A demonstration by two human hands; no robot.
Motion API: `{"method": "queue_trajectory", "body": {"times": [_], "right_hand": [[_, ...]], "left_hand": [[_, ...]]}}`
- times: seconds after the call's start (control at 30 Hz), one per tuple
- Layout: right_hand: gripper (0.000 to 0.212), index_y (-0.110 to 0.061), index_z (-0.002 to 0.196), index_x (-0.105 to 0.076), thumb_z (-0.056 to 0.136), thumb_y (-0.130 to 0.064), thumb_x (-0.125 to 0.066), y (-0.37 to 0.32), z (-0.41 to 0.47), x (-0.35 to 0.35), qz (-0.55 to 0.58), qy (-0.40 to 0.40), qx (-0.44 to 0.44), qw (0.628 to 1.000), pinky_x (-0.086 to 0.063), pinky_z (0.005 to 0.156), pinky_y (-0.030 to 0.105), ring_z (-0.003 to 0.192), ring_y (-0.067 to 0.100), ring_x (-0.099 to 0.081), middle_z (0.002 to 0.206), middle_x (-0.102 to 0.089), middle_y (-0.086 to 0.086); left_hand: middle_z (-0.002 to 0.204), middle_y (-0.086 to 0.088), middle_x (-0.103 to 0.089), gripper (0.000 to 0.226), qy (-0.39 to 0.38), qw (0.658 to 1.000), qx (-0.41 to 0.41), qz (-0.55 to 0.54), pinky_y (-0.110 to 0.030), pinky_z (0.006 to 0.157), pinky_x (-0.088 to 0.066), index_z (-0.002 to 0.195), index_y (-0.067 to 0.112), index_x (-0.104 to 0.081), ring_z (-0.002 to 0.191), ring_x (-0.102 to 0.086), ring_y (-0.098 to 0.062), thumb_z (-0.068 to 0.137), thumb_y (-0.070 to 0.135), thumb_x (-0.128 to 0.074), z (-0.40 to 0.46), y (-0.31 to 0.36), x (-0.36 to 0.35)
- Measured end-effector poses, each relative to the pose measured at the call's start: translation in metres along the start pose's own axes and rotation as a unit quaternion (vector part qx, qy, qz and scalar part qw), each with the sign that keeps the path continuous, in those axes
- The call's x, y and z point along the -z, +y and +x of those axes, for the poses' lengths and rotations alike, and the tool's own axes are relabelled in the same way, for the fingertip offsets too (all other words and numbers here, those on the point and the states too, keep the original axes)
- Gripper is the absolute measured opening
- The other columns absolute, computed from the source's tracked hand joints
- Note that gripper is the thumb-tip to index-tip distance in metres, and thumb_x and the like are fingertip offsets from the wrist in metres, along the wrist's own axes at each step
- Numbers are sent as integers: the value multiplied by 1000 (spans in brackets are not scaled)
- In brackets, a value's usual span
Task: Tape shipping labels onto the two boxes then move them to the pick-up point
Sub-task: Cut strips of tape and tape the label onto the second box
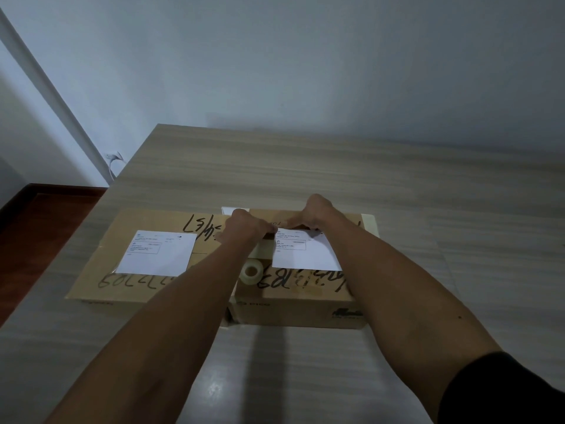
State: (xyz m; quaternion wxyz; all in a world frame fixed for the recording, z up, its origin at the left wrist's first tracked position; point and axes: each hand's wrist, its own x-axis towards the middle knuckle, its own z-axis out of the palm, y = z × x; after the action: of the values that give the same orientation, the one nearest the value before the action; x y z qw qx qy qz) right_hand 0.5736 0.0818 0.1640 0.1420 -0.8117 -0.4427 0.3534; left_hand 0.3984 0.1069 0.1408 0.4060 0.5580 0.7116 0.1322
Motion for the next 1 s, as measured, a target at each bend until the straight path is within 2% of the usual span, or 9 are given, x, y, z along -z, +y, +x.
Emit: {"method": "queue_trajectory", "body": {"times": [0.13,0.23,0.3,0.37,0.43,0.53,0.7,0.8,1.0], "right_hand": [[52,-5,79,-51,74,-38,-93,1,-1,2,0,4,-7,1000,-34,47,27,60,16,-49,72,-53,7],[47,-5,92,-55,77,-31,-92,2,-4,-3,20,22,0,1000,-40,47,26,63,18,-54,79,-58,9],[42,-7,90,-55,79,-26,-91,2,-7,-8,38,42,9,998,-47,50,28,65,21,-59,79,-60,9],[37,-10,82,-53,82,-24,-88,3,-13,-17,40,82,17,996,-41,49,26,63,19,-57,77,-60,7],[31,-11,79,-55,85,-25,-82,6,-19,-26,61,124,27,990,-38,50,25,62,20,-56,78,-62,7],[26,-8,89,-63,91,-33,-71,14,-34,-33,68,159,59,983,-50,60,32,75,27,-66,86,-67,9],[20,-10,91,-60,97,-29,-67,20,-59,-41,55,140,145,978,-56,79,43,86,25,-63,95,-66,5],[16,-14,92,-62,97,-30,-66,24,-75,-49,46,123,173,976,-55,83,43,90,22,-61,100,-63,0],[14,-17,90,-60,97,-28,-64,37,-102,-61,48,133,180,973,-55,84,46,91,21,-62,98,-62,-4]], "left_hand": [[94,-9,-68,72,-7,1000,2,-11,-54,96,-52,86,17,-50,93,-66,-34,43,54,-94,7,-2,0],[93,-9,-69,71,-6,1000,3,-23,-52,94,-53,86,15,-54,92,-67,-35,42,49,-97,10,-3,1],[88,-9,-68,60,2,999,-1,-33,-49,93,-55,83,12,-57,91,-67,-34,52,42,-99,3,-1,4],[84,-8,-67,45,12,999,-27,-22,-46,90,-57,79,11,-59,89,-67,-31,67,35,-95,-9,-2,8],[86,-7,-67,28,28,996,-69,-42,-36,78,-56,83,8,-63,84,-64,-26,80,25,-85,-18,-9,10],[85,-4,-67,16,31,980,-172,-98,-25,57,-45,97,10,-64,69,-57,-17,89,19,-75,-34,-25,19],[95,-3,-68,20,-10,961,-274,-43,-34,75,-50,106,14,-65,84,-63,-19,90,23,-75,-58,-54,33],[104,-2,-66,27,-34,959,-280,-30,-28,70,-49,112,16,-64,91,-62,-19,88,24,-75,-74,-72,40],[130,-2,-56,75,-138,951,-276,33,-25,82,-51,143,18,-48,112,-58,-20,77,21,-85,-87,-92,52]]}}
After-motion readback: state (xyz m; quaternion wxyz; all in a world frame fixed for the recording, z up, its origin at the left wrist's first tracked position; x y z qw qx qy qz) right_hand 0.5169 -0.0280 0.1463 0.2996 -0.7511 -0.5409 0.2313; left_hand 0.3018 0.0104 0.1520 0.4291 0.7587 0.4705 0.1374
